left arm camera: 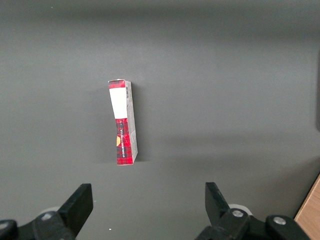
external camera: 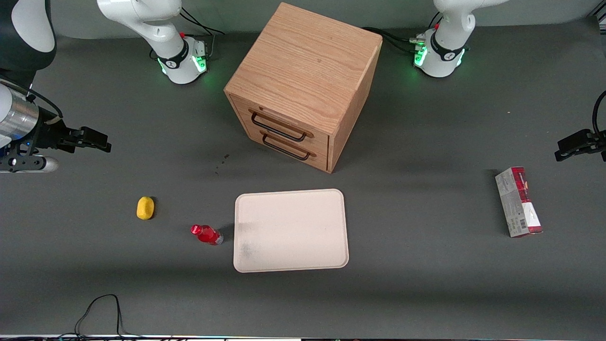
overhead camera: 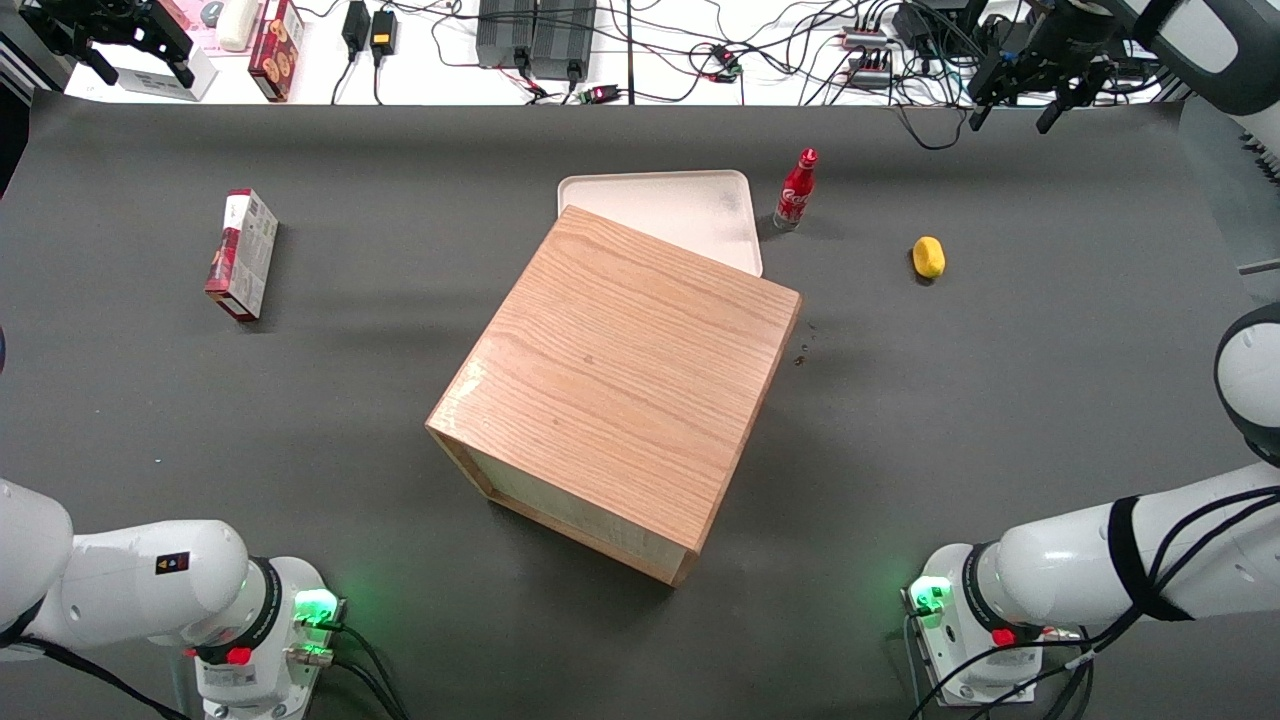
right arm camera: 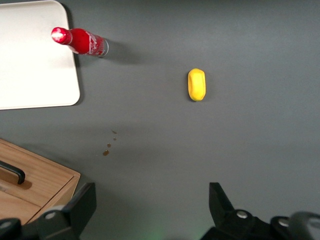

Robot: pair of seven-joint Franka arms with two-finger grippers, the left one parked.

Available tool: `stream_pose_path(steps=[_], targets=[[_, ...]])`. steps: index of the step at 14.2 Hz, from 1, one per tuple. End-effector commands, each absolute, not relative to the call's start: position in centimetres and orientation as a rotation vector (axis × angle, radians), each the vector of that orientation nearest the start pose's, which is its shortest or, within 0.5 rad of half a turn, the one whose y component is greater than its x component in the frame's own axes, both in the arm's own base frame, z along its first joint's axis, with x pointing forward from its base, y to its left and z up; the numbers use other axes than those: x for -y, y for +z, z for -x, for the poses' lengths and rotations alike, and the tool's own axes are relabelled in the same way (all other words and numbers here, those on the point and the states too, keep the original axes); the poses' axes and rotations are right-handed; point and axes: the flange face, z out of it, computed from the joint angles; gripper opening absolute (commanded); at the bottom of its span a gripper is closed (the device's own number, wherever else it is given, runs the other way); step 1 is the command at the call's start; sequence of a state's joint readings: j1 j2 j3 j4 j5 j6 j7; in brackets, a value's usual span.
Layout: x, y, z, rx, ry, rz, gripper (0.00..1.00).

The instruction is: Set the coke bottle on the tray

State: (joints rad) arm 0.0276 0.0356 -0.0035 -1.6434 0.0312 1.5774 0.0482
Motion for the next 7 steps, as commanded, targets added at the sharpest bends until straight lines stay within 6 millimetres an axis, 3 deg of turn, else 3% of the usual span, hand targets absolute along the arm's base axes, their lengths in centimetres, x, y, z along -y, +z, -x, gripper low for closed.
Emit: stream_pose_path(steps=[1,2,4,6,7], targets=[[-3.6,59.6,-56.4,-0.030,0.178,3.104,1.00],[-3.8,59.8,-56.8,-0.024,0.190,3.103,1.00],[-6.2,60.2,-57.8,0.032,0.177,3.102,1.00],[-7.9,60.2,-59.5,-0.042,0.173,3.103,1.00],[-10.0,59.6,-60.6,-0.063,0.188,3.113,1.00]])
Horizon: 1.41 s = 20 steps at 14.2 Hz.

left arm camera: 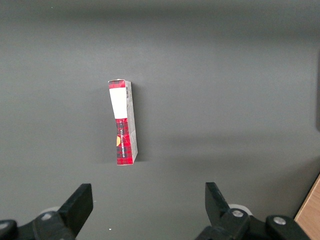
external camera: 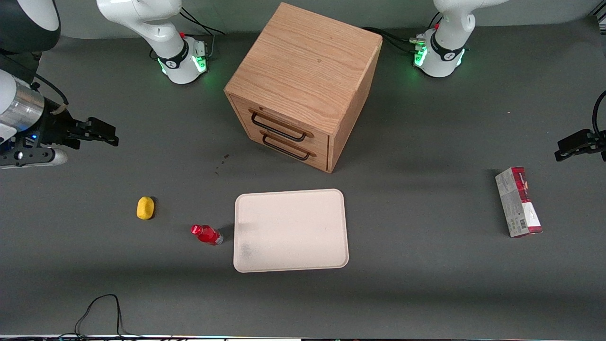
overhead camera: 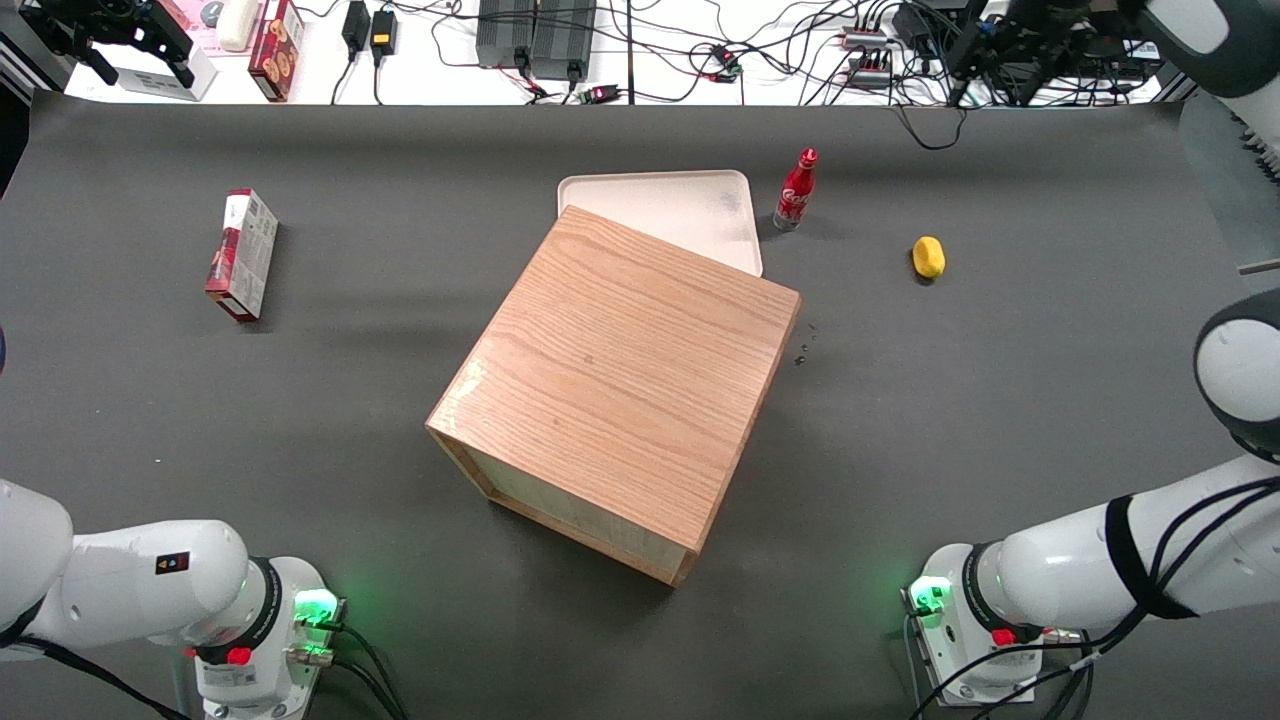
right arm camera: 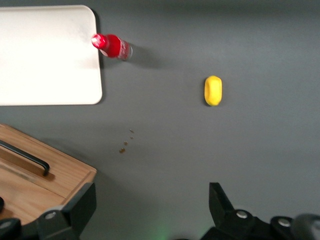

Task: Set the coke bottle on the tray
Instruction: 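Move the open right gripper down over the red Coca-Cola bottle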

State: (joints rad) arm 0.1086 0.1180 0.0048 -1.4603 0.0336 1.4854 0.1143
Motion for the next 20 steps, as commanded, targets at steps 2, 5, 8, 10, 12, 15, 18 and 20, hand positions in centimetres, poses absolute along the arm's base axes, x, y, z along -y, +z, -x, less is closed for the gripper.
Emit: stream_pose_path(steps=[2,5,8,10,12,15,18,20], targets=[[-14.6,58.6,-62.4,-0.109,0.205,3.130,1.00],[-17.3,58.6,-62.8,-0.139,0.213,3.137,1.00],[-18.2,57.7,-63.0,-0.137,0.227,3.140,1.00],[-18.4,56.7,-63.6,-0.138,0.235,3.143,1.00],[-18.8,54.8,-65.2,-0.144,0.219,3.140,1.00],[-19.7,50.4,-68.2,-0.150,0.192,3.136,1.00],[-20.3,45.7,-70.4,-0.168,0.161,3.131,1.00],[-21.0,42.7,-71.5,-0.163,0.137,3.130,1.00]])
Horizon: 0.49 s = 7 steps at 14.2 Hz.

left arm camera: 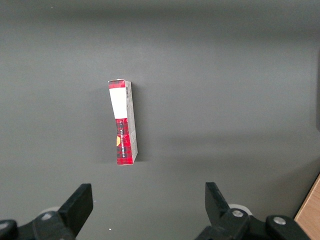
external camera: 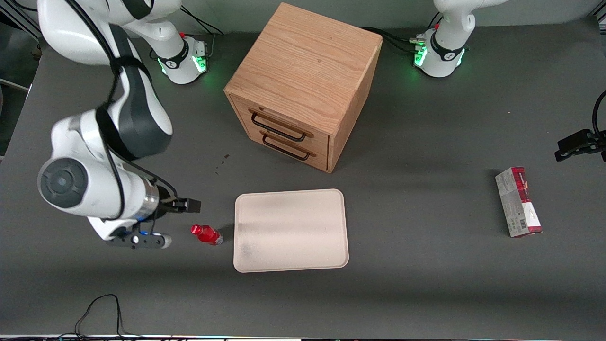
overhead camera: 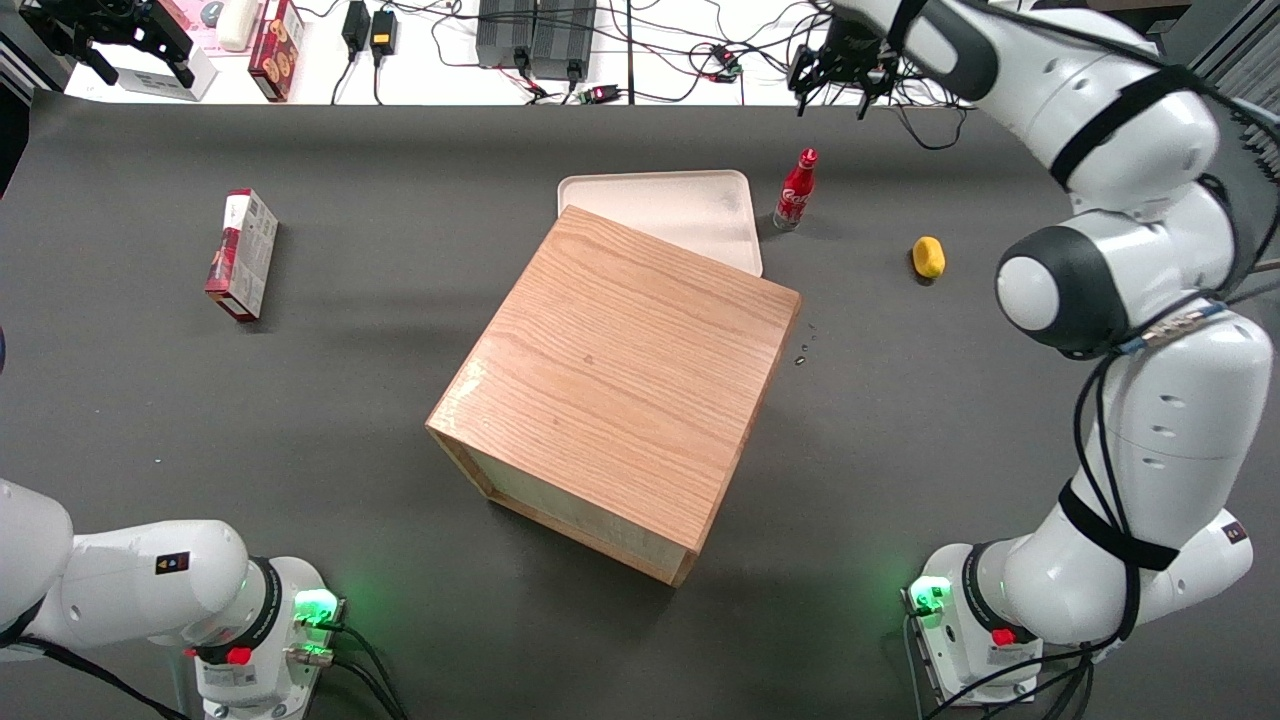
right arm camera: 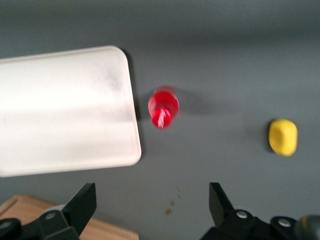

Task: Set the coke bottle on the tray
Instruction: 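Move the open right gripper down over the red Coca-Cola bottle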

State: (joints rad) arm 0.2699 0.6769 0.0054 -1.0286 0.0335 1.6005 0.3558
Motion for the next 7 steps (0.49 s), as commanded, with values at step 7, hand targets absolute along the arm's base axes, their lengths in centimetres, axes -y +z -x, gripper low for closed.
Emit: stream_pose_path(steps=[7], targets=[[-21.0,37.1,-72.7,-0.130,0.145,3.182,1.00]])
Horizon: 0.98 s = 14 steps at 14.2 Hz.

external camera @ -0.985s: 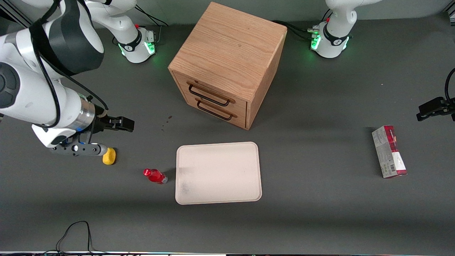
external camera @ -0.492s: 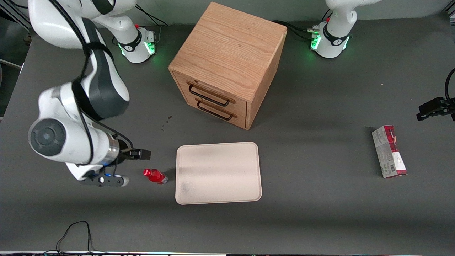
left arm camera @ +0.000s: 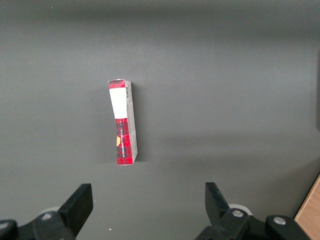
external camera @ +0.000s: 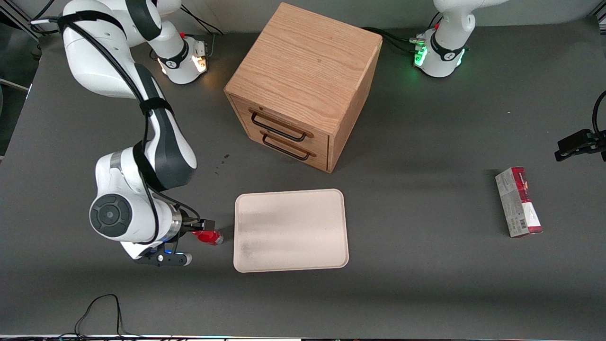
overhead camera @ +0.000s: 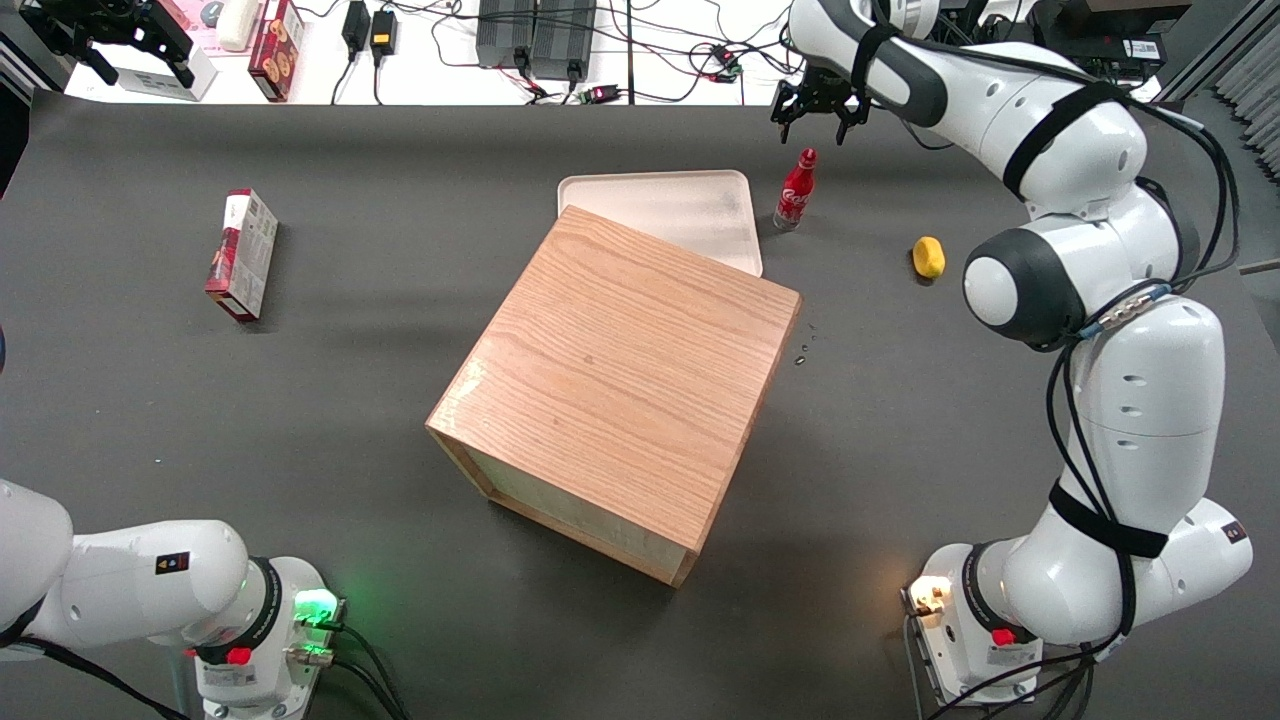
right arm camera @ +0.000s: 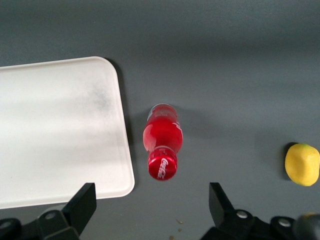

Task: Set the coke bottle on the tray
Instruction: 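Move the open right gripper down over the red Coca-Cola bottle, then close the right gripper around the bottle's cap end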

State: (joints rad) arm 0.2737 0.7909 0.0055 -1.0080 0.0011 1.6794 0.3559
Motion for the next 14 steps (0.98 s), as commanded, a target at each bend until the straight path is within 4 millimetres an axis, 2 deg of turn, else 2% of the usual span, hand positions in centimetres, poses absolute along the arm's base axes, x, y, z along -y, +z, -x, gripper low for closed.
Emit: stream_pose_path(steps=[1,9,14], targets=[[-21.0,36.4,-72.8,-0.127,0.155,3.183,1.00],[-20.3,34.2,-72.8,-0.013,0.217,3.195,1.00],[-20.3,32.6,-72.9,-0.011,0.239,3.195,0.99]])
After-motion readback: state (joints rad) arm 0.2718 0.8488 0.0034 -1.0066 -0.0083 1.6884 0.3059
